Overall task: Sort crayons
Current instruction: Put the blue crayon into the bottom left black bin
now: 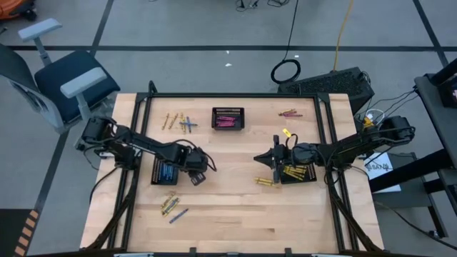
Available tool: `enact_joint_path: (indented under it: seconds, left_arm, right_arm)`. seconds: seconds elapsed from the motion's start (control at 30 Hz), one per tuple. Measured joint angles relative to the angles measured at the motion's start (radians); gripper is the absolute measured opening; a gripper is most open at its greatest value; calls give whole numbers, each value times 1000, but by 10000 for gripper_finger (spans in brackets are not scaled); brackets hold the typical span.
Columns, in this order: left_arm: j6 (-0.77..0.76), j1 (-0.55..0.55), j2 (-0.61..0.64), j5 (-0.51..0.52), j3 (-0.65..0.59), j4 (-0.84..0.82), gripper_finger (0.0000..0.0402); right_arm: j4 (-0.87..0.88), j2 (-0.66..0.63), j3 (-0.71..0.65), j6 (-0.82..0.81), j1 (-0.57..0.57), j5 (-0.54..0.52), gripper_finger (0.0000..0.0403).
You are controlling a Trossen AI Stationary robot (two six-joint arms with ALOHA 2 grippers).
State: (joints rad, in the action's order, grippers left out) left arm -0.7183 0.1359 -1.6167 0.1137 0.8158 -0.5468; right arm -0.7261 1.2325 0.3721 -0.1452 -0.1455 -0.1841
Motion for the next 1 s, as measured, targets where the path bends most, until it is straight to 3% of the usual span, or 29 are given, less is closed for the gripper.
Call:
enact_joint_path:
  seconds: [0.23, 0.57, 0.67, 0.77, 0.9, 1.0]
  left_arm:
    - [1, 31, -8, 27, -1, 1, 13]
    - [-9, 153, 85, 124, 111, -10, 4]
    - [-149, 220, 167, 195, 134, -153, 3]
    - [-394, 295, 243, 239, 133, -407, 3]
    - [-754, 401, 310, 204, 130, -694, 3]
    - [-922, 448, 328, 176, 102, -761, 2]
  right_arm:
    - [5, 0, 0, 0, 0, 0, 0]
    - [10, 0, 0, 0, 0, 1, 0]
    - [13, 0, 0, 0, 0, 1, 0]
    - [13, 0, 0, 0, 0, 1, 0]
    - [13, 0, 0, 0, 0, 2, 0]
    - [13, 0, 0, 0, 0, 2, 0]
